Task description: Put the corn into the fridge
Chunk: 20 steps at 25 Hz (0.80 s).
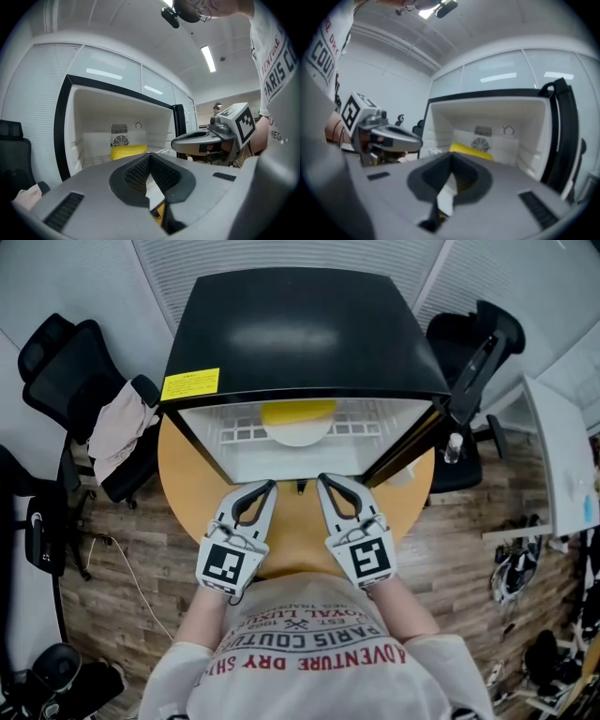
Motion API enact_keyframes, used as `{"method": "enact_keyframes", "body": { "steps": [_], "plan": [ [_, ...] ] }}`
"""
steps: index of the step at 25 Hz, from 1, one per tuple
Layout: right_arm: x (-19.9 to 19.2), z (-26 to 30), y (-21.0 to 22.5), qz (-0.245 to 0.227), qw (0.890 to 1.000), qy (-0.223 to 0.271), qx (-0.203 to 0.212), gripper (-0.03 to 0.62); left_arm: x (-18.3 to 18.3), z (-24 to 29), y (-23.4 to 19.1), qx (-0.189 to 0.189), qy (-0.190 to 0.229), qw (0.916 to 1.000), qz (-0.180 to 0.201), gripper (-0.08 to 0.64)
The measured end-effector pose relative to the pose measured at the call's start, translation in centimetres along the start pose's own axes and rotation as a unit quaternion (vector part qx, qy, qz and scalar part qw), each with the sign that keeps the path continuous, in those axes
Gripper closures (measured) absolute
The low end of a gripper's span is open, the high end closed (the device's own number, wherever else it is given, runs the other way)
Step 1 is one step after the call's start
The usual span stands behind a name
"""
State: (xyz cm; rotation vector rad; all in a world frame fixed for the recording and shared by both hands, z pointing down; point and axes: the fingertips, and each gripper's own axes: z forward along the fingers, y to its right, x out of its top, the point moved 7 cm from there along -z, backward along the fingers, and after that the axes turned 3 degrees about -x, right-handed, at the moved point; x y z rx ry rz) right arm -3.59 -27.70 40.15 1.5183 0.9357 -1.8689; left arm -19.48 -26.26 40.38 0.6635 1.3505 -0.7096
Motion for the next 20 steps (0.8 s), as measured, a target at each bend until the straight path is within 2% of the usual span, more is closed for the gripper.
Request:
{"method": "enact_keyframes", "body": {
  "steps": [4, 8, 14, 20],
  "plan": [
    [0.1, -0.2, -0.3, 0.007, 1.0, 0.002, 0.001, 0.565, 0.1, -0.1, -0.3, 0.003, 0.003, 0.9999, 0.014, 0.535],
    [0.2, -0.2, -0.5, 0.008, 1.0, 0.009, 0.006, 0.565, 0.4, -0.1, -0.3, 0.011, 0.002, 0.9999, -0.007, 0.535],
    [0.2, -0.1, -0.6, 0.011, 1.0, 0.005, 0.012, 0.565, 1.0, 0.2, -0.4, 0.014, 0.009, 0.9998, 0.006, 0.535],
    [0.0, 0.0, -0.6, 0.023, 1.0, 0.0, 0.015, 0.565, 1.1, 0.4, -0.4, 0.015, 0.007, 0.9999, 0.002, 0.535]
  ]
}}
